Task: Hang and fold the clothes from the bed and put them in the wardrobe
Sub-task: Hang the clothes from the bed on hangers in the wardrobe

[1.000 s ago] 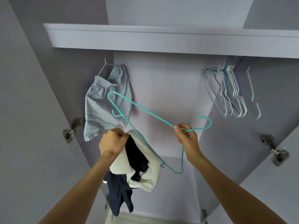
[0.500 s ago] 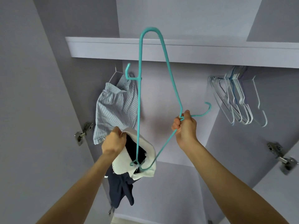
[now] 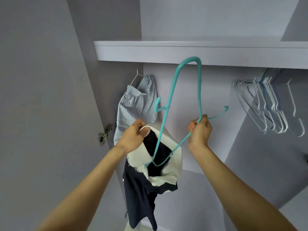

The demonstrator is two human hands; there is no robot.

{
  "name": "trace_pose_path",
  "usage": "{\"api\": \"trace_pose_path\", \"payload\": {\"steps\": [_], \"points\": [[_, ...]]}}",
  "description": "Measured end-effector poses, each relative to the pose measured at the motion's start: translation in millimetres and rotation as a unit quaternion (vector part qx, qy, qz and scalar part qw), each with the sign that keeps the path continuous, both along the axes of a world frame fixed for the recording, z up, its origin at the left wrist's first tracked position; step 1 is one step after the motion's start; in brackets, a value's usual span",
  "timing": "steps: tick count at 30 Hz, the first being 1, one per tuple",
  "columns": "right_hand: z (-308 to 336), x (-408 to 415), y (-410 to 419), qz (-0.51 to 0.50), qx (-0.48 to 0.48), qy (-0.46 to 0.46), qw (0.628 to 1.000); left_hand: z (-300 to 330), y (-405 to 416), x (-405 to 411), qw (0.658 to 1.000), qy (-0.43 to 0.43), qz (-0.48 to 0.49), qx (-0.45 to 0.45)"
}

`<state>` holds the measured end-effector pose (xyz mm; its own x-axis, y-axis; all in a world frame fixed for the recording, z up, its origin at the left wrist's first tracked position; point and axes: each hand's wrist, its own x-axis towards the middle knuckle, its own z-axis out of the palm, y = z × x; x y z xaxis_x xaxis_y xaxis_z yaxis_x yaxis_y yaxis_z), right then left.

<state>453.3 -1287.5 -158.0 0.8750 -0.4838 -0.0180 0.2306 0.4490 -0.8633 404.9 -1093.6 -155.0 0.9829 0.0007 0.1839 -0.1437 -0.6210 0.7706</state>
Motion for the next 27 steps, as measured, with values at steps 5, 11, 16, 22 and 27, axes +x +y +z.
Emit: {"api": "trace_pose_path", "payload": {"steps": [5, 11, 16, 22, 27], "points": [[-14, 1, -1, -0.045, -0.06, 0.01, 0.997, 14, 8, -7, 0.998, -0.045, -0.032, -0.04], [-43, 3, 6, -0.074, -0.249, 0.016, 0.966, 27, 12, -16, 0.987, -0.075, -0.09, -0.11], [-41, 7, -11, -0.125, -0.345, 0.006, 0.93, 29, 30, -20, 0.997, -0.065, -0.02, -0.034], [-33, 27, -27, -0.195, -0.394, 0.023, 0.898, 13, 23, -25, 0.959, -0.016, 0.14, 0.245], [-45, 25, -26, -0.209, -0.488, 0.024, 0.847, 13, 19, -14, 0.96, -0.036, 0.192, 0.203]]}}
